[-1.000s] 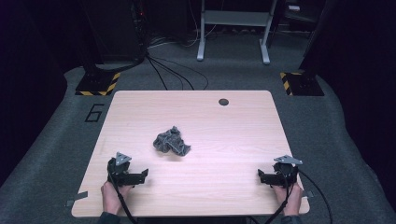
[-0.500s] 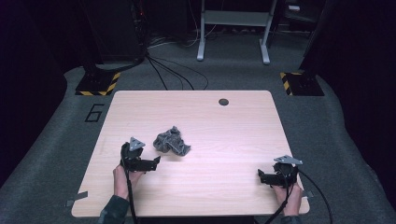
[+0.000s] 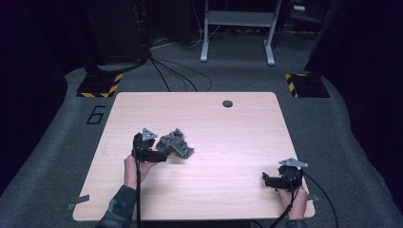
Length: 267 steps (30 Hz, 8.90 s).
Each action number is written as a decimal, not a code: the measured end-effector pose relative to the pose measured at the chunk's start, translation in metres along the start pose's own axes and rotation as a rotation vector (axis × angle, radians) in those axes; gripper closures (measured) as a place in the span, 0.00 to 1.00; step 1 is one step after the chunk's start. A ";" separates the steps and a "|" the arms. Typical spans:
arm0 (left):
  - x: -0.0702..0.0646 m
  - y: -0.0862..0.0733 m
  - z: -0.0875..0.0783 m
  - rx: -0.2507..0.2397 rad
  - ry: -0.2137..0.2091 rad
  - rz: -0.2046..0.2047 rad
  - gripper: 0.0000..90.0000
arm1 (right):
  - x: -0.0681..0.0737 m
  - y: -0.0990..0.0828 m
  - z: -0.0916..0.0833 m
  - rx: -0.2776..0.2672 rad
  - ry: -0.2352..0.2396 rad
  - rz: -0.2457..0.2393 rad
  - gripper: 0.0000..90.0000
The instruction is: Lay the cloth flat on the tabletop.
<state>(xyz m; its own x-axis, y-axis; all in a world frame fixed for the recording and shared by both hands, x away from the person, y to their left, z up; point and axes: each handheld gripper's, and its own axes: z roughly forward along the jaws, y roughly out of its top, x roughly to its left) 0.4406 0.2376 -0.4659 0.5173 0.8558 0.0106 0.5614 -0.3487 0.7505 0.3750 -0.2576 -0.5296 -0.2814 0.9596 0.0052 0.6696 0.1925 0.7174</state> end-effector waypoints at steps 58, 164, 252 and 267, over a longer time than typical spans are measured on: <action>-0.060 0.006 -0.006 -0.061 -0.165 0.086 0.37 | 0.017 0.011 -0.008 -0.049 0.061 0.042 0.10; -0.015 0.006 0.013 0.058 -0.250 -0.002 0.91 | 0.134 0.090 0.066 0.073 0.174 -0.205 0.98; -0.028 0.015 0.071 0.242 -0.101 0.101 0.98 | 0.099 0.067 0.048 0.039 0.155 -0.174 0.68; -0.031 0.008 0.065 0.214 -0.081 0.082 0.89 | 0.134 0.088 0.048 0.103 0.301 -0.237 0.72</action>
<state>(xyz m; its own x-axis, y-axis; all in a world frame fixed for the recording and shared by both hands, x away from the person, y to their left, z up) 0.4710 0.1837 -0.5036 0.6121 0.7907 0.0060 0.6349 -0.4960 0.5924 0.4296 -0.1025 -0.4995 -0.6148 0.7862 0.0628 0.6232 0.4355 0.6496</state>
